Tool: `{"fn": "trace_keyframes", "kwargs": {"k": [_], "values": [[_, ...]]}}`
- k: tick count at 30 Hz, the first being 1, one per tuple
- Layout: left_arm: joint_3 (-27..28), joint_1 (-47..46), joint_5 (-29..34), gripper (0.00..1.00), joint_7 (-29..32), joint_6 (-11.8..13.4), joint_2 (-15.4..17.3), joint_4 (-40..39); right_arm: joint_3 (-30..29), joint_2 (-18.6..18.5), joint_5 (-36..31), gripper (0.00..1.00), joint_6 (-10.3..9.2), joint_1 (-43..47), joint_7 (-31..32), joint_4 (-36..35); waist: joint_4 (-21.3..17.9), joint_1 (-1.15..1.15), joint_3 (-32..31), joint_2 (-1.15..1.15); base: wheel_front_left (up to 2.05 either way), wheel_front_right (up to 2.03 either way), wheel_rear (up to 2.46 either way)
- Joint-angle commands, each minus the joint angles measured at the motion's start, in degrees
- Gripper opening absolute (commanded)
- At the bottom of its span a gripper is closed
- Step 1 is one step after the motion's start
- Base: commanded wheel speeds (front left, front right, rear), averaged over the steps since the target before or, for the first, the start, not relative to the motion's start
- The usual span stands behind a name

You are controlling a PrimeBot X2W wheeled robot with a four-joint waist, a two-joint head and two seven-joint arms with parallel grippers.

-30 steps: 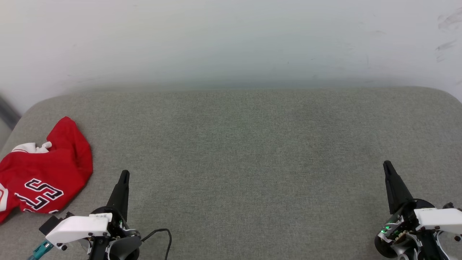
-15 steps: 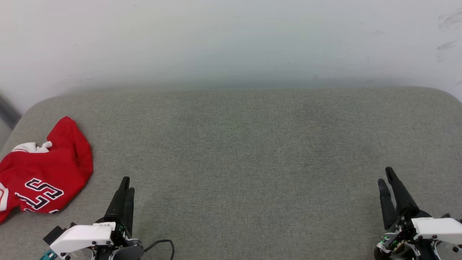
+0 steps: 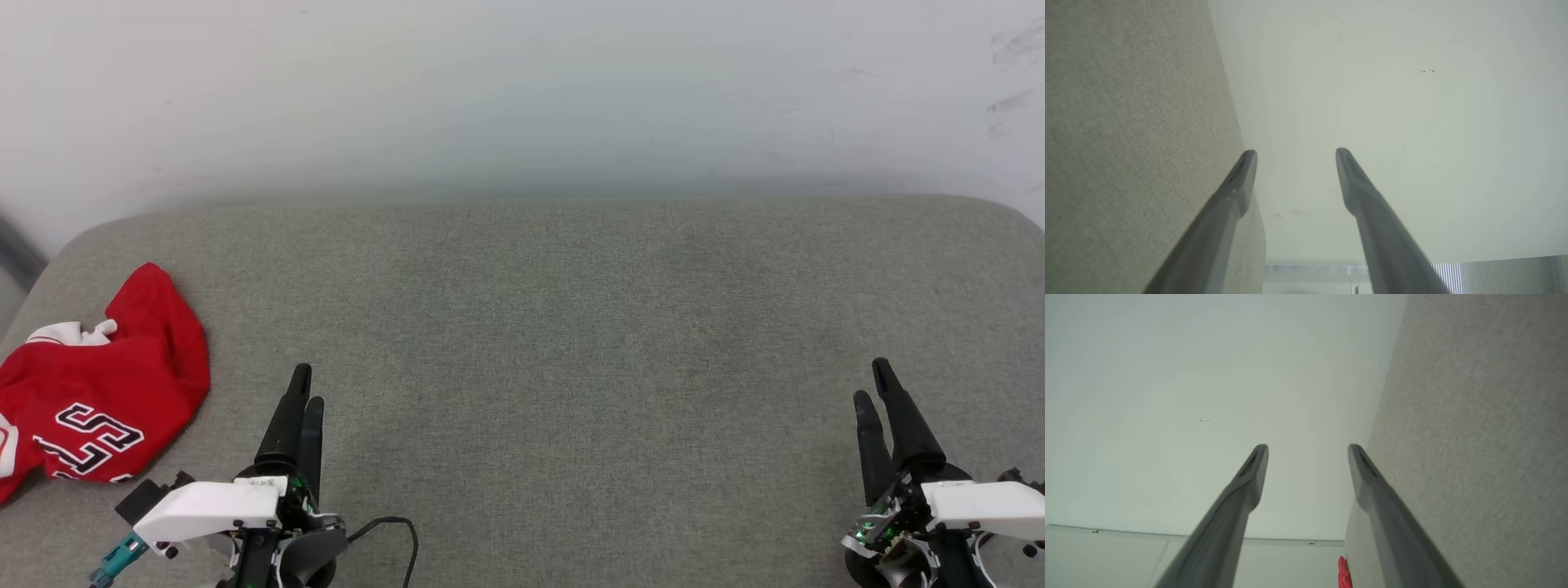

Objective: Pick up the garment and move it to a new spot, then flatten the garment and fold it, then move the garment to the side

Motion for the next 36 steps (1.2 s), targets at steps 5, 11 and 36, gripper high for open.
{"fn": "trace_keyframes", "kwargs": {"k": [5, 11, 36], "values": [[-0.2, -2.2, 4.7, 1.0, -1.5, 0.0, 0.2, -2.5, 1.6, -1.3, -3.7, 1.0, 0.01, -2.1, -1.8, -2.1, 0.0, 0.0, 0.0, 0.0, 0.0, 0.0, 0.0], [-0.6, -2.3, 12.1, 1.0, -2.9, 0.0, 0.2, -4.4, 3.4, -2.7, -10.7, 1.0, 0.01, -2.5, -3.4, -3.2, 0.0, 0.0, 0.0, 0.0, 0.0, 0.0, 0.0], [-5.3, -2.7, 48.1, 1.0, -8.0, 0.2, 1.7, -5.9, 4.1, -2.5, -47.8, 1.0, 0.02, -2.0, -5.9, -6.6, 0.3, 0.0, -0.2, 0.0, 0.0, 0.0, 0.0]]}}
